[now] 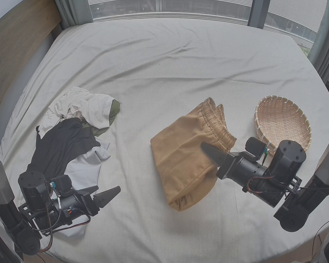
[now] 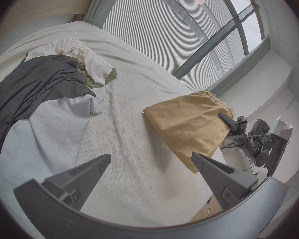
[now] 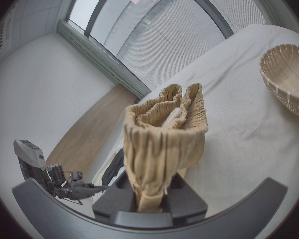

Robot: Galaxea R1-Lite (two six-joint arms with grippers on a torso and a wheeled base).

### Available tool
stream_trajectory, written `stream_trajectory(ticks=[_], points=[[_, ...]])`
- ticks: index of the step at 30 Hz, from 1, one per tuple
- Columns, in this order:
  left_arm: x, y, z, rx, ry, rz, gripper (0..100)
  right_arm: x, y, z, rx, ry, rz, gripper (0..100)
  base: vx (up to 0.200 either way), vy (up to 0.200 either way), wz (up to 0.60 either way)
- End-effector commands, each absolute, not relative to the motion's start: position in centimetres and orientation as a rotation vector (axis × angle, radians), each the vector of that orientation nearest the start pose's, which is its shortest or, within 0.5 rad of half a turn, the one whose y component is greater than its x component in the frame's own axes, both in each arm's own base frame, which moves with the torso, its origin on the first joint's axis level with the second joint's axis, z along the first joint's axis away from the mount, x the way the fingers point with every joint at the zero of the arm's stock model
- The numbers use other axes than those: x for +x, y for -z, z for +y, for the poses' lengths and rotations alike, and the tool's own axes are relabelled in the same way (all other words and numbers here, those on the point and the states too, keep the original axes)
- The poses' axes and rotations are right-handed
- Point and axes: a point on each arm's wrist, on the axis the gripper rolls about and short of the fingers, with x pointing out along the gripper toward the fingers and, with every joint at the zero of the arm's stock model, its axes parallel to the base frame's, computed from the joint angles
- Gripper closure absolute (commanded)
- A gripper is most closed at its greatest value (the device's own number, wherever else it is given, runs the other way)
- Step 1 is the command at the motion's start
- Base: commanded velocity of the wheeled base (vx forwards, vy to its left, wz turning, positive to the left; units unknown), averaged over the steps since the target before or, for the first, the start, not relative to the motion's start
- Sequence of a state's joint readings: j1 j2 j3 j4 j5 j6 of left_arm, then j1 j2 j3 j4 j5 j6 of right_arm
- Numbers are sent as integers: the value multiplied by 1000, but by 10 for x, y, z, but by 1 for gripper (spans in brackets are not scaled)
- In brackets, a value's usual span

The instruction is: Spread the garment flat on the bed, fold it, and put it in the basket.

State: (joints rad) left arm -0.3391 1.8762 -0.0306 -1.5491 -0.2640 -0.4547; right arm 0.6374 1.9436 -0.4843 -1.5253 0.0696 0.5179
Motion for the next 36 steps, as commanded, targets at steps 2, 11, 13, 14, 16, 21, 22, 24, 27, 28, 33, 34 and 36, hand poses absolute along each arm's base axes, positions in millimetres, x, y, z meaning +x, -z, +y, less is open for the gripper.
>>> stream_trajectory(ticks=[2,11,13,14,16,21,22,24,27,28,33,34,36], points=[[198,-68,-76,-427,519,431,0,240,-152,177,515,-732,29,100,0,0,0],[197,-67,-76,-425,518,438,0,240,-171,171,449,-730,-46,100,0,0,0],[197,-66,-76,-424,517,441,0,249,-176,163,420,-694,-85,100,0,0,0],[198,-66,-76,-425,517,440,0,251,-176,161,410,-683,-92,100,0,0,0],[198,-66,-76,-425,517,440,0,255,-178,156,394,-659,-110,100,0,0,0],[198,-66,-76,-426,516,443,0,275,-184,125,337,-521,-172,100,0,0,0],[198,-65,-76,-424,516,444,0,280,-186,118,332,-478,-186,100,0,0,0],[198,-65,-76,-426,515,446,0,282,-187,113,332,-455,-196,100,0,0,0],[197,-65,-76,-426,515,448,0,292,-192,89,327,-357,-225,100,0,0,0],[197,-65,-76,-426,515,448,0,294,-193,83,325,-338,-231,100,0,0,0],[197,-65,-76,-425,514,451,0,300,-200,56,315,-252,-272,100,0,0,0],[197,-65,-76,-425,514,451,0,302,-202,47,311,-223,-286,100,0,0,0],[197,-65,-76,-425,514,451,0,303,-204,41,308,-204,-293,100,0,0,0]])
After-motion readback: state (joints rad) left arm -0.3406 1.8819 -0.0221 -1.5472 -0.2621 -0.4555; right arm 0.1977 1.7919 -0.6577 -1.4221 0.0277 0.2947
